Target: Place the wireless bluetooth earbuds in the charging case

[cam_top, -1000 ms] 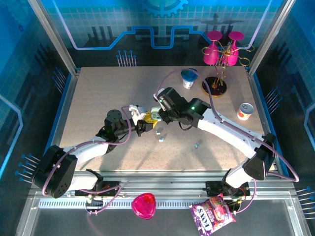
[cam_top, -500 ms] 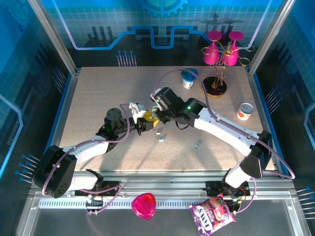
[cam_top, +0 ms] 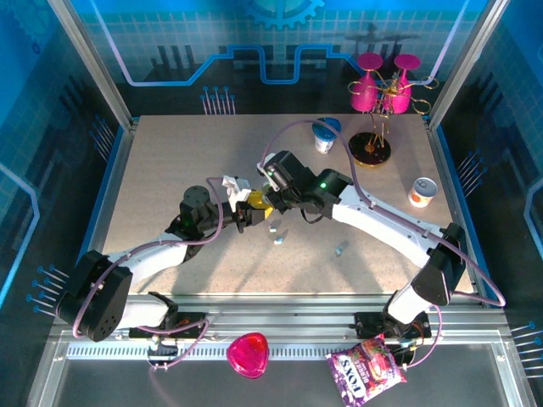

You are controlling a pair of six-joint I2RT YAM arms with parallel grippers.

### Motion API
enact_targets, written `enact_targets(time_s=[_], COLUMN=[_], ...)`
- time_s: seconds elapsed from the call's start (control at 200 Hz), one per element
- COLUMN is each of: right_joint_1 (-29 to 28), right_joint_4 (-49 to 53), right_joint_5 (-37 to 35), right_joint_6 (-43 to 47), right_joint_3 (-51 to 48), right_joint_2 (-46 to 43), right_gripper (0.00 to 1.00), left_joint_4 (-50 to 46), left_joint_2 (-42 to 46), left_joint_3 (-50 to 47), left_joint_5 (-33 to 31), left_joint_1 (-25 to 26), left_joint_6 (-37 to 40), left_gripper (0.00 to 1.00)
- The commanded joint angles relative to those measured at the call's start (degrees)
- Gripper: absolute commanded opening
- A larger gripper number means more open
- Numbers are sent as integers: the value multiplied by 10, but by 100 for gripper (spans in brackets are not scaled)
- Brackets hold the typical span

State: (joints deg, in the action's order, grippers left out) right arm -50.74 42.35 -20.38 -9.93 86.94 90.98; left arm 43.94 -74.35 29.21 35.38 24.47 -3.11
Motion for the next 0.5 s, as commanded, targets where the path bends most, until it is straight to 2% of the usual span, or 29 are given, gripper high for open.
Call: enact_targets(time_s=[0.0, 0.495], right_joint_1=[-9, -9], right_joint_4=[1, -24], right_joint_5=[20, 37], right_joint_6=[12, 0], right_joint_3=[5, -14], right_joint_2=[-5, -36], right_gripper=[18, 28], left_joint_4=[24, 32], left_joint_2=[2, 0], left_joint_3=[22, 22], left_joint_5=[7, 9], left_joint_1=[-2, -3], left_joint_6=[-4, -3], left_gripper=[26, 26])
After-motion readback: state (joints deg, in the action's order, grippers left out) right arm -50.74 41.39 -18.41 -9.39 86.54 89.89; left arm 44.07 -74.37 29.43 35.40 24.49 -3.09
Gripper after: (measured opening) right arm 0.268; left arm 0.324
